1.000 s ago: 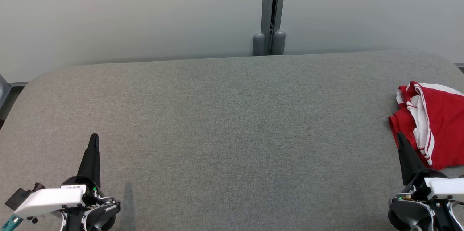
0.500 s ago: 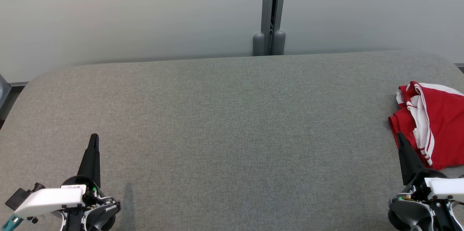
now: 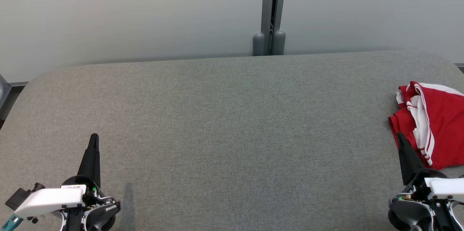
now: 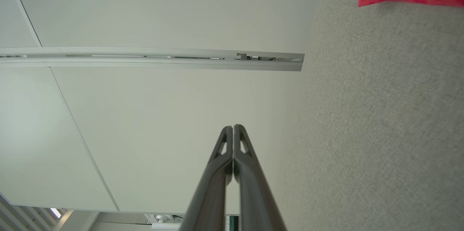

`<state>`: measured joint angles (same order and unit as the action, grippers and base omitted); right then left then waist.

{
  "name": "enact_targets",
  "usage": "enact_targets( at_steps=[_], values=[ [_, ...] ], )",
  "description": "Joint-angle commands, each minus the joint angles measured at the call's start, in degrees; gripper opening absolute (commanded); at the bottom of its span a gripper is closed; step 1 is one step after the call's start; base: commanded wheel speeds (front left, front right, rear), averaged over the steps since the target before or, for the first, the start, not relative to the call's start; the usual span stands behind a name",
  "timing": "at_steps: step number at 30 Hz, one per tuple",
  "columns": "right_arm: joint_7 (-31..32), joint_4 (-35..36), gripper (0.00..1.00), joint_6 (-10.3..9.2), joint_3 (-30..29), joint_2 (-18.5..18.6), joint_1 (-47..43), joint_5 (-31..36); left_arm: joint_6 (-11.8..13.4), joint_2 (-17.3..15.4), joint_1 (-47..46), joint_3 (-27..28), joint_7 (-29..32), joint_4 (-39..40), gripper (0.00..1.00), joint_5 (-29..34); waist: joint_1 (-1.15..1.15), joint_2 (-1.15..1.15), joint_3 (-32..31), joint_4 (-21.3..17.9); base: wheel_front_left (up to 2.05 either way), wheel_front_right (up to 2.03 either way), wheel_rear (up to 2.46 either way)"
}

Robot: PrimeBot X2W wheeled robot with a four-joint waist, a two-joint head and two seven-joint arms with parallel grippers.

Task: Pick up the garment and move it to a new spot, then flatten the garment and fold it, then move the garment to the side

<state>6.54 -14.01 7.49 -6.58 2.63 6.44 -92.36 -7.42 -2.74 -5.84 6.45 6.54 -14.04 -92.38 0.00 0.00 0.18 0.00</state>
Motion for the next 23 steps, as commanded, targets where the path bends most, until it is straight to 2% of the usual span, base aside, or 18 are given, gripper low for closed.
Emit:
enact_targets(
  at_steps=[1,23],
  values=[
    [0.1,0.2,0.0,0.01,0.0,0.5,-0.6,-0.1,-0.2,-0.3,-0.8,0.2,0.1,0.2,0.0,-0.1,0.0,0.0,0.0,0.0,0.0,0.0,0.0],
    [0.1,0.2,0.0,0.0,0.0,0.5,-0.6,-0.1,-0.2,-0.3,-0.8,0.2,0.1,0.2,0.0,-0.1,0.0,0.0,0.0,0.0,0.0,0.0,0.0]
  ],
)
